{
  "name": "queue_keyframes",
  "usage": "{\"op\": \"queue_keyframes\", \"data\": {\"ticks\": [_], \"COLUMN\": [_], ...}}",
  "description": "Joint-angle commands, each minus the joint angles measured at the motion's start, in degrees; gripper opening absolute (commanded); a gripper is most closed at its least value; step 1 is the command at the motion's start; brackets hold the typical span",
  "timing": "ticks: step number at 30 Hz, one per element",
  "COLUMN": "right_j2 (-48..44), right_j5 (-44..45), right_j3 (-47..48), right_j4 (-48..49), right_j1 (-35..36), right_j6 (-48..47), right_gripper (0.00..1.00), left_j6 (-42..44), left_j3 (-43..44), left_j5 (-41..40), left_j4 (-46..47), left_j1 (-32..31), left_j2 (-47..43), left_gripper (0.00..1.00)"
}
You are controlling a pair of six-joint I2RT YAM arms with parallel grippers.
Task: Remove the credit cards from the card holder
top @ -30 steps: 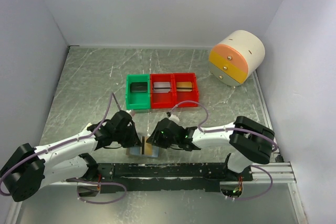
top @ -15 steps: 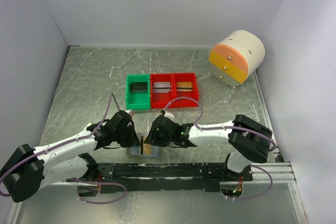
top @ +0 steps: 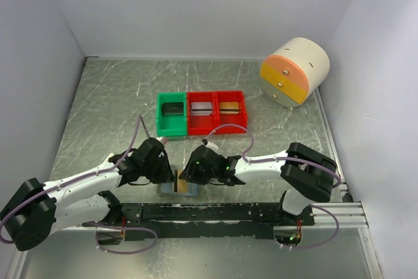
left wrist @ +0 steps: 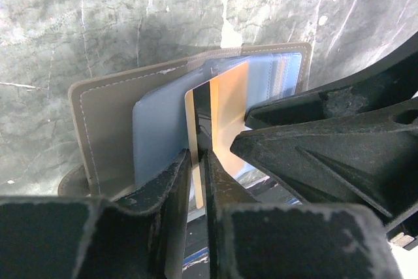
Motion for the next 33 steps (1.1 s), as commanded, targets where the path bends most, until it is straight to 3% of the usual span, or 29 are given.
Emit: {"op": "queue_keyframes", "data": {"ticks": [1, 10, 17, 33], "right_j2": [3.1, 3.6, 3.4, 3.3], "right_j5": [0.1, -0.2, -0.3, -1.1], "right_j3": [-3.8, -5.7, -6.4, -8.3], "right_j4": [-2.5, -0.1, 0.8, 3.0], "right_j1": [0.3, 0.3, 0.3, 0.3], "right_j6": [1.1, 2.1, 2.3, 2.5], "right_gripper": [0.39, 0.39, 0.4, 0.39], "left_j6": [-2.0, -6.3, -9.3, -18.0], "left_j3": [-1.0, -4.8, -7.4, -14.0], "left_j5": [4.5, 9.0, 12.5, 13.9], "left_j4": [6.9, 14.5, 19.5, 28.9], "left_j1": [-0.3, -0.2, 0.3, 2.6], "left_j2": [0.5, -1.2, -1.8, -7.0], "left_gripper": [0.24, 0.24, 0.32, 0.27]}}
